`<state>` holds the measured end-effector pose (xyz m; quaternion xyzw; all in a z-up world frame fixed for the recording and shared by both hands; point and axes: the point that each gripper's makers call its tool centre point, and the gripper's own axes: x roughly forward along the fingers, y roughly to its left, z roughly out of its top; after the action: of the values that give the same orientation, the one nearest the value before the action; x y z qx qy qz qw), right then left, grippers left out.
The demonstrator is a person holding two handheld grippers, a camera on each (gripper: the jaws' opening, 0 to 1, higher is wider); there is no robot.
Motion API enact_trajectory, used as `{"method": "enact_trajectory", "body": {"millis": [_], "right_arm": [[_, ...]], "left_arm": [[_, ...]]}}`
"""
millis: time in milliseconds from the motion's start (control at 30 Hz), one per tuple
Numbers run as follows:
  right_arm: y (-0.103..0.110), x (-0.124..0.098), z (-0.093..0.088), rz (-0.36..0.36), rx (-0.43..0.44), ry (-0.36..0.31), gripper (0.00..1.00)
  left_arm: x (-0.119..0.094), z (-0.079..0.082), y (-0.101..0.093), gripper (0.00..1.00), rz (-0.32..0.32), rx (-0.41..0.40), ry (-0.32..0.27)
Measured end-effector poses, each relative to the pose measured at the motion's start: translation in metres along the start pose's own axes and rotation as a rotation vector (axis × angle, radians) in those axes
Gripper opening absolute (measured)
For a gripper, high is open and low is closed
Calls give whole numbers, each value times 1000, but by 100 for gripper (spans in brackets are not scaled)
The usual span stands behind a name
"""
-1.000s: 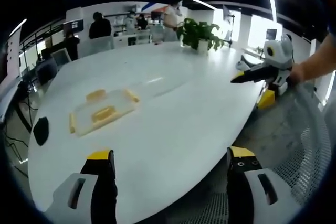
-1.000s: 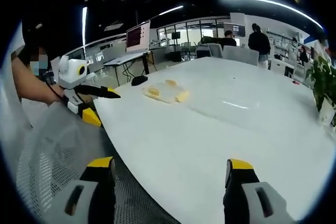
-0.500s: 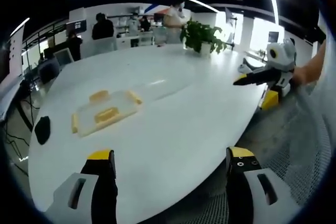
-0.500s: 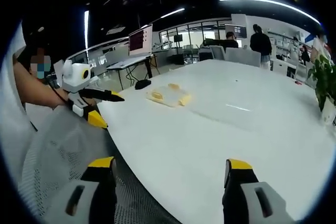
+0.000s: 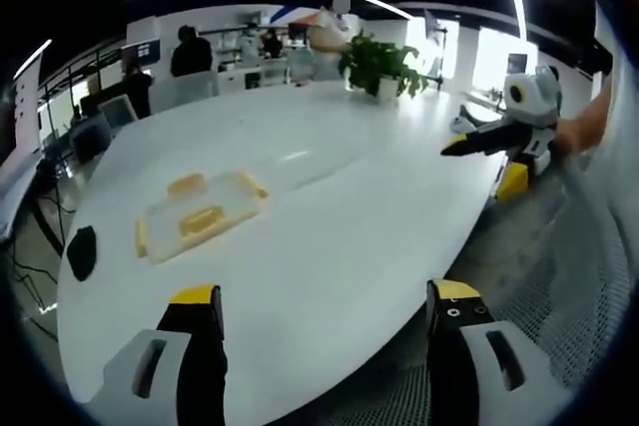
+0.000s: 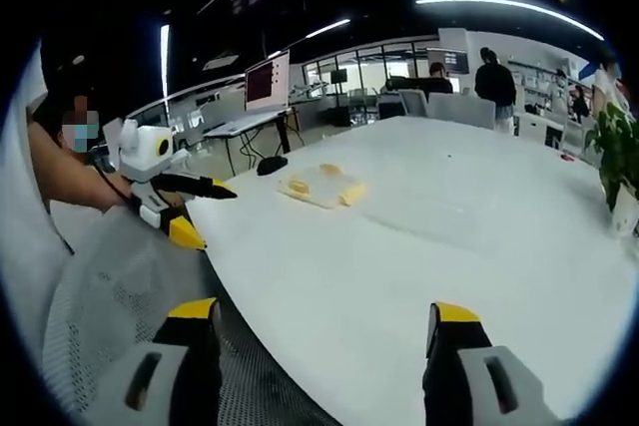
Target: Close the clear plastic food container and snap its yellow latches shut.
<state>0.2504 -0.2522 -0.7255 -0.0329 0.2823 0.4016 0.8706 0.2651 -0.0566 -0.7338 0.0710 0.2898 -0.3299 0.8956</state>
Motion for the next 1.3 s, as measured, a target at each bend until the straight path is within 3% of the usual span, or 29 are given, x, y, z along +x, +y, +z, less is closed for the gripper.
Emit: {"method": "enact_trajectory", "body": {"millis": [433, 867, 1300], "right_arm": [[-4, 0, -2, -7, 27, 32, 79], [-7, 7, -5, -8, -25, 102, 81], [-7, 20, 9, 11, -89, 118, 78]], "left_arm": [[-1, 1, -7, 76, -70, 20, 24], [-10, 1, 21, 74, -55, 18, 13], [-10, -1, 33, 74, -58, 46, 22]]}}
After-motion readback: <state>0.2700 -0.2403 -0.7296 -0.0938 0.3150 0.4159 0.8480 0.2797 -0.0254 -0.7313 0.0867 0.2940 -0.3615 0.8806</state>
